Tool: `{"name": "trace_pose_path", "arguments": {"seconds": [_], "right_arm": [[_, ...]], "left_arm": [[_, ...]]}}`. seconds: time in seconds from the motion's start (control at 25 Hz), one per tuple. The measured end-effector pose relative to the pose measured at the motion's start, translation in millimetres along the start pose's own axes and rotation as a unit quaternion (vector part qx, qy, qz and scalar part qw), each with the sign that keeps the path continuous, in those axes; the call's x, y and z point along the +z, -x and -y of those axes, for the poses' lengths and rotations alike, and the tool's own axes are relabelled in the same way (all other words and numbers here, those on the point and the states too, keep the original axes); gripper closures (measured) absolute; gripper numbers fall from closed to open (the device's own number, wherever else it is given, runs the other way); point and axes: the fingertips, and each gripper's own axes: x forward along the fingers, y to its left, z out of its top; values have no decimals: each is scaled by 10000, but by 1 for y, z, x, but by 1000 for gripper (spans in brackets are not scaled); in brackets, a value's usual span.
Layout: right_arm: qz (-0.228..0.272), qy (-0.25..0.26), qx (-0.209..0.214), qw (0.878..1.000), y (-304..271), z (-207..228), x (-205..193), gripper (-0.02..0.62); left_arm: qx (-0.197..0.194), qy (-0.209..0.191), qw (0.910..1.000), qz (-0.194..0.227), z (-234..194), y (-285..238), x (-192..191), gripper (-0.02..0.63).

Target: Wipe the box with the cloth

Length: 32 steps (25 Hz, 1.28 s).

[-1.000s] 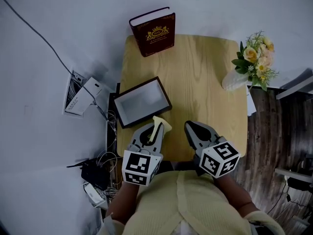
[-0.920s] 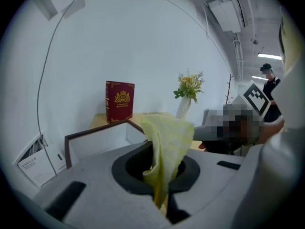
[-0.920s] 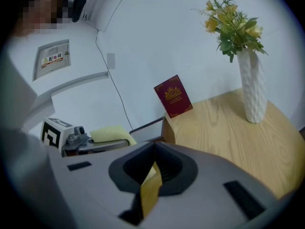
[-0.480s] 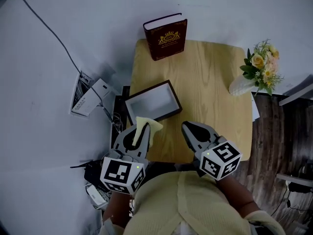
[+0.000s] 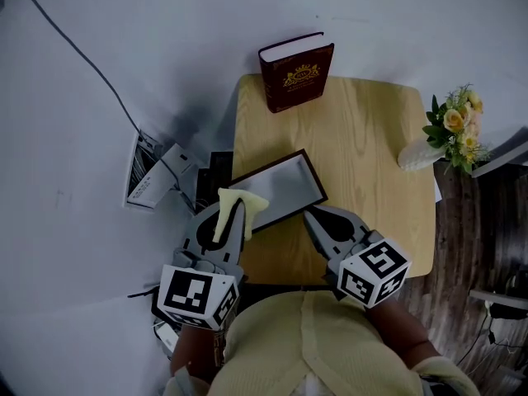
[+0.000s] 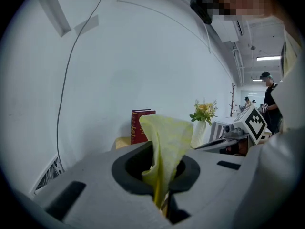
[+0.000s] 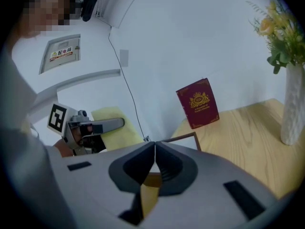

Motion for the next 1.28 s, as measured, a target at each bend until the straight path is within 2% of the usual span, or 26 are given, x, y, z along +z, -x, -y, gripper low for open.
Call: {"name": "trace_pose_path", "arguments": {"seconds": [0.36, 0.6, 0.88, 1.08, 1.28], "right_arm": [[24, 97, 11, 9999, -36, -17, 14, 565], [-64, 118, -68, 9999, -56, -22, 14, 565], [-161, 303, -154, 9993, -79, -30, 18, 565], [-263, 201, -287, 9990, -91, -33, 9, 565], [-328, 170, -461, 9983, -87, -24, 2, 565]], "left_arm": [[333, -181, 9989, 271, -69, 1, 27, 583], [282, -208, 9992, 202, -98, -12, 22, 582], [-139, -87, 9994, -311, -117, -50, -20, 582], [-438, -279, 9966, -643, -121, -75, -50, 583], [-1062, 51, 9889, -1036, -107, -96, -71, 583]]}}
